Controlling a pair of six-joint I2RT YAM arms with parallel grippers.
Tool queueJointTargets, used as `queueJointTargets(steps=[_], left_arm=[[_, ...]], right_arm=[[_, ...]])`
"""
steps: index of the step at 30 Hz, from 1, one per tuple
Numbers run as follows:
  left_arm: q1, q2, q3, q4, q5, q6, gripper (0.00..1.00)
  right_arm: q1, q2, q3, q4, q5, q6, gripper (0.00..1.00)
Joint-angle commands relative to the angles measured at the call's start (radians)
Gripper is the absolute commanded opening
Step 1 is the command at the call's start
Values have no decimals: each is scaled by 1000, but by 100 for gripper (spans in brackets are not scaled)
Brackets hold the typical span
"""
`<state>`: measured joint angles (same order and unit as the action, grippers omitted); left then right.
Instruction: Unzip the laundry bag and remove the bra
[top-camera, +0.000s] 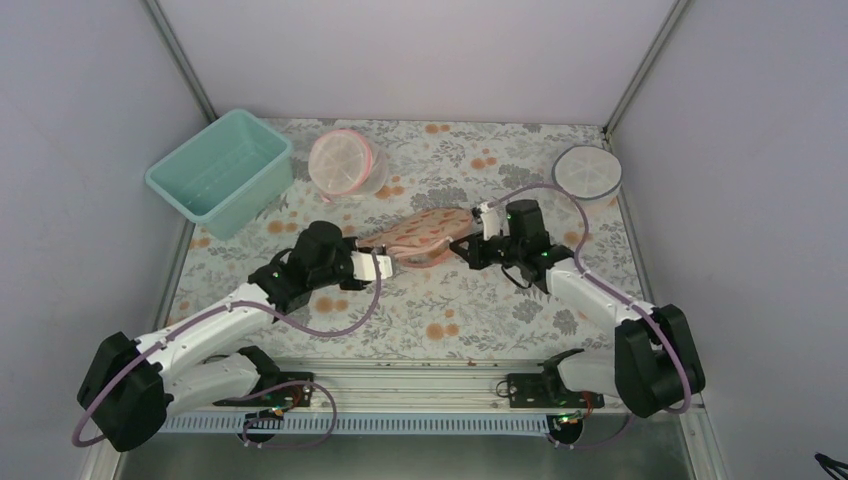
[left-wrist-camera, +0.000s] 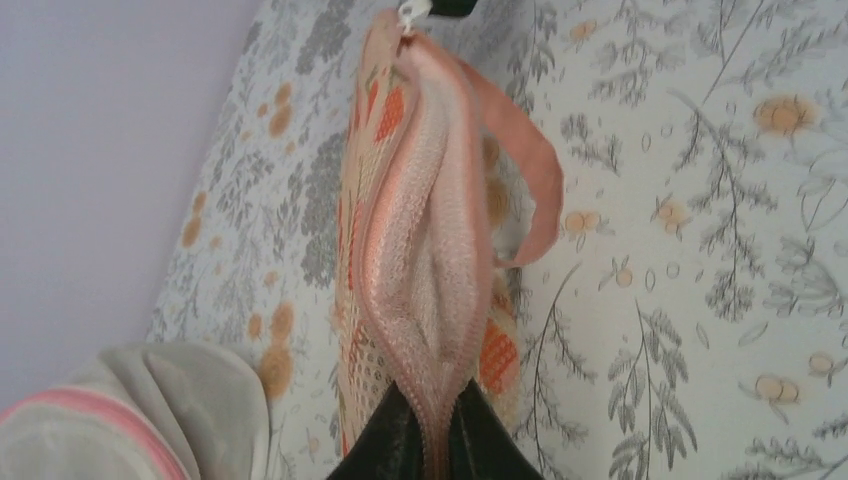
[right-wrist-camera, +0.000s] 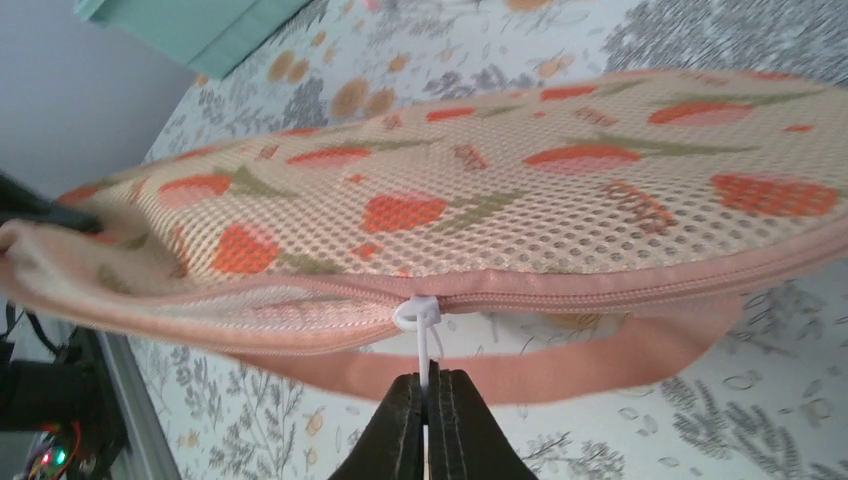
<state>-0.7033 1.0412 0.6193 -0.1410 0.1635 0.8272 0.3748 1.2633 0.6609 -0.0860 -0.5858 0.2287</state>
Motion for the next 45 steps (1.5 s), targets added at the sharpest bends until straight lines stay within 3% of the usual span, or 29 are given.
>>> queueJointTargets(steps=[1, 3, 5, 10, 13, 16, 20, 26, 33, 34, 45], left_arm=[[46, -18, -65, 6, -10, 51, 27], [48, -22, -75, -16, -1, 73, 64], [48, -28, -53, -71, 59, 93, 84], [12, -22, 61, -251, 259, 89, 95], [-28, -5, 52, -189, 231, -79, 95], [-33, 8, 18, -76, 137, -201, 89], [-33, 22, -8, -12, 71, -180, 75], [-58, 41, -40, 19, 71, -120, 65], [-65, 42, -49, 43, 45, -69, 6], [-65, 39, -52, 42, 32, -59, 3], [-57, -13, -97, 27, -51, 48, 2]], right_arm=[[52, -9, -41, 52, -28, -1, 4], [96, -8, -51, 73, -32, 20, 4], [142, -8, -55, 96, -32, 41, 4], [258, 1, -43, 174, -32, 88, 4], [308, 23, -14, 181, -25, 102, 4], [355, 34, 12, 170, -25, 83, 4], [375, 28, 17, 160, -31, 63, 4], [380, 26, 23, 138, -44, 35, 4], [375, -2, 31, 91, -13, 18, 4], [369, -10, 32, 72, 9, 17, 4], [62, -144, -81, -133, 105, 60, 4]])
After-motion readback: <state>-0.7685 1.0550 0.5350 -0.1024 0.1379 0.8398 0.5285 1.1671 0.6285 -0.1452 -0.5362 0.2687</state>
